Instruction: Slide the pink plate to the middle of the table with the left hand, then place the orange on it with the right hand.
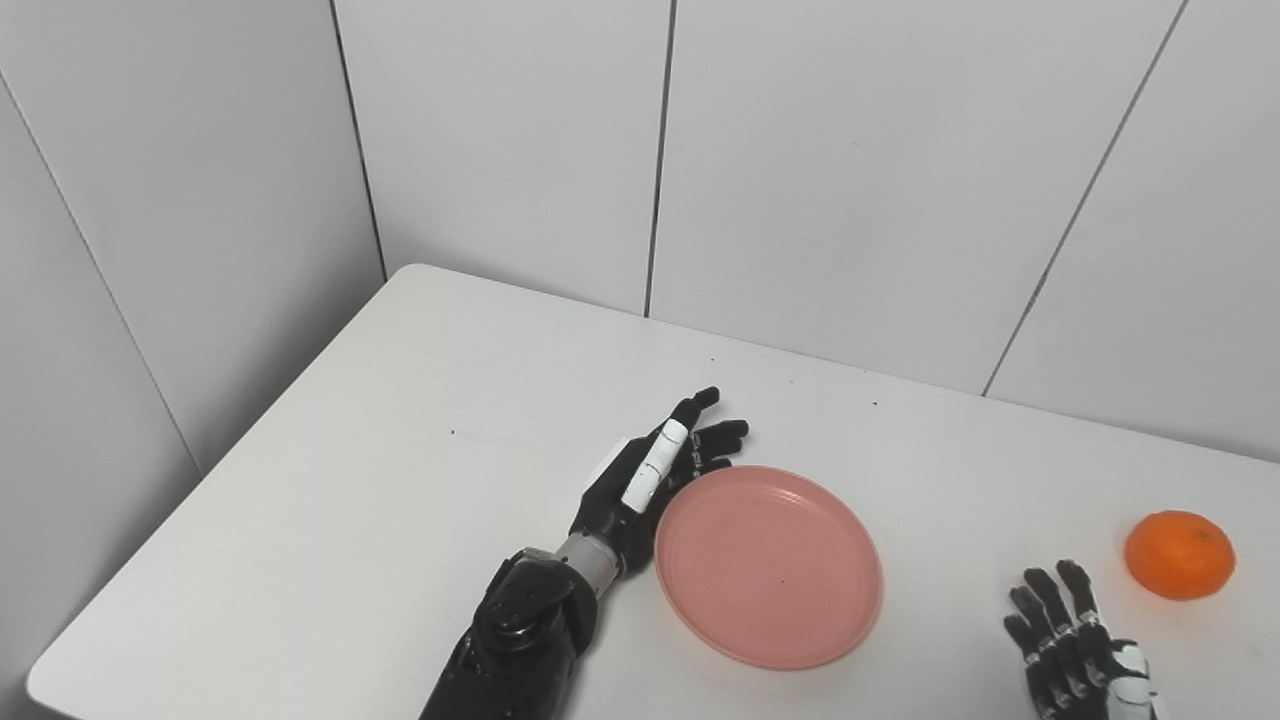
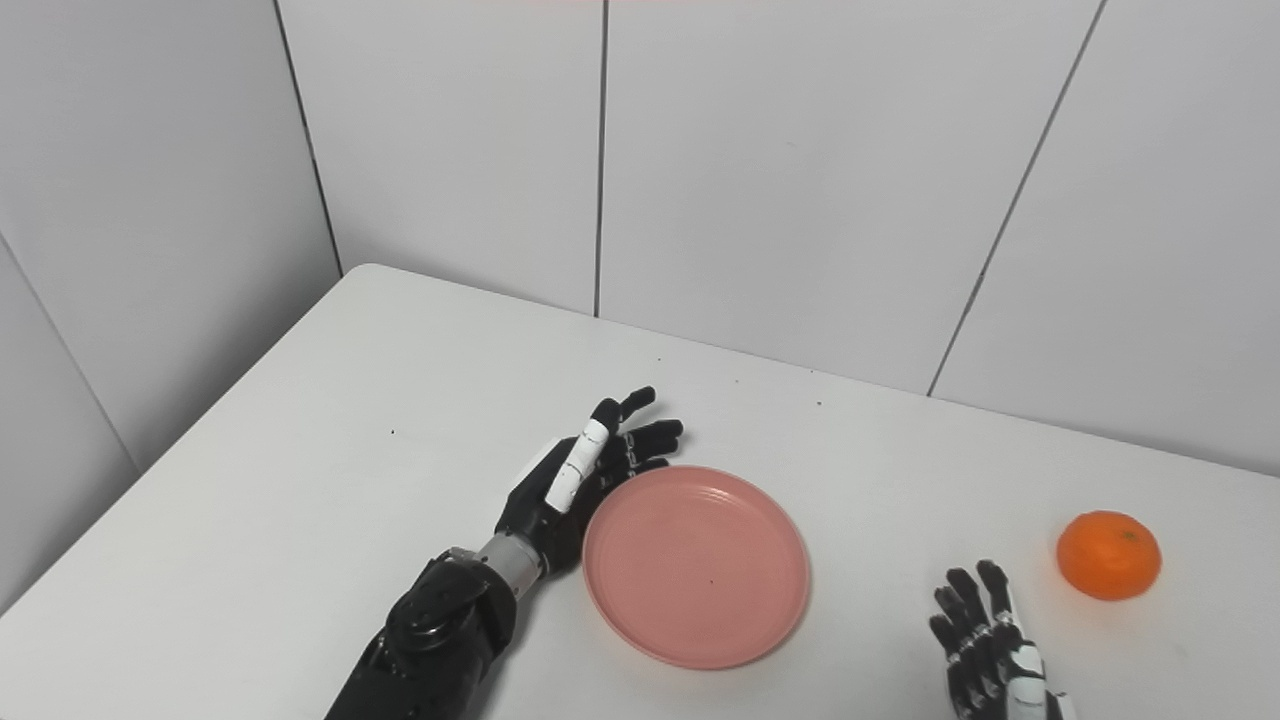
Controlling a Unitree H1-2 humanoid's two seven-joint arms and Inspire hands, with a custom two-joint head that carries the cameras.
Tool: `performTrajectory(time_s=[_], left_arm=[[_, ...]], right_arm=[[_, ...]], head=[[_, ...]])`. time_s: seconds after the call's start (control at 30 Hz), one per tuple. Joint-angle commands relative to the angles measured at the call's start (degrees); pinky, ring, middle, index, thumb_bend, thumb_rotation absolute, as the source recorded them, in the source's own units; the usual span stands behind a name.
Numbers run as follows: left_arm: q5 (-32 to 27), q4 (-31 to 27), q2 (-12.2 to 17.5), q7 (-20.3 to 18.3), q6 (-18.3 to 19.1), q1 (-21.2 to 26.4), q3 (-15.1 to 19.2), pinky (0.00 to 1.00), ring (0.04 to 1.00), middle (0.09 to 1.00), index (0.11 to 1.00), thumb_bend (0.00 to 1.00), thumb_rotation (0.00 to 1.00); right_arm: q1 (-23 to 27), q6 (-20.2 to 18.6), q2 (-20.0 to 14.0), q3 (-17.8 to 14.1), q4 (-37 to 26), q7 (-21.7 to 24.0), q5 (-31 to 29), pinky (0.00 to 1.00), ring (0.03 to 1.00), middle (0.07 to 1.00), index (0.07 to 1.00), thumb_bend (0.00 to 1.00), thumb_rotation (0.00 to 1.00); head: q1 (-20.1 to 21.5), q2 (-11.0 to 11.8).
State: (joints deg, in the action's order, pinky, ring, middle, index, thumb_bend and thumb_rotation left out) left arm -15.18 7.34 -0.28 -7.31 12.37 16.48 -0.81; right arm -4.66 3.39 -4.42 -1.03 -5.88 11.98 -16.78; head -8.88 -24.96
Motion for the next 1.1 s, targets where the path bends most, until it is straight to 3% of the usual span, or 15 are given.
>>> performTrajectory(time_s=[0.0, 0.3, 0.63, 0.77, 1.07], left_arm=[[1.0, 0.7, -0.4, 0.7, 0.1, -0.8, 0.0, 0.90, 0.872, 0.817, 0.944, 0.92, 0.83], [1.6, 0.7, -1.7, 0.9, 0.3, -1.0, 0.7, 0.93, 0.875, 0.824, 0.947, 0.91, 0.84], [0.3, 2.9, -0.5, -0.5, 0.9, 0.0, 2.1, 1.00, 0.898, 0.847, 0.957, 0.91, 0.84], [-1.1, 3.6, 0.0, -1.2, 1.1, 0.6, 3.4, 1.00, 0.905, 0.847, 0.957, 0.89, 0.83], [-3.2, 3.6, -0.1, -2.6, 1.4, 1.1, 4.8, 1.00, 0.940, 0.865, 0.995, 0.86, 0.83]], right_arm=[[-2.7, 0.6, 1.4, 0.8, 1.6, 0.1, 0.1, 0.96, 0.950, 0.946, 0.974, 0.76, 0.99], [-3.0, 1.8, 3.1, 1.9, 0.4, -1.2, 3.4, 0.90, 0.912, 0.920, 0.951, 0.75, 0.97], [-2.6, 0.5, 6.2, 4.0, -0.4, -3.7, 6.9, 0.87, 0.886, 0.892, 0.925, 0.85, 0.89], [-2.3, 0.0, 7.7, 5.1, -0.4, -4.9, 8.6, 0.85, 0.879, 0.886, 0.917, 0.85, 0.89], [-2.4, -1.7, 9.5, 6.6, -1.5, -6.6, 10.4, 0.86, 0.880, 0.891, 0.927, 0.85, 0.90]], head=[[0.8, -0.3], [7.1, -1.8], [16.7, -3.2], [21.7, -3.8], [26.1, -4.2]])
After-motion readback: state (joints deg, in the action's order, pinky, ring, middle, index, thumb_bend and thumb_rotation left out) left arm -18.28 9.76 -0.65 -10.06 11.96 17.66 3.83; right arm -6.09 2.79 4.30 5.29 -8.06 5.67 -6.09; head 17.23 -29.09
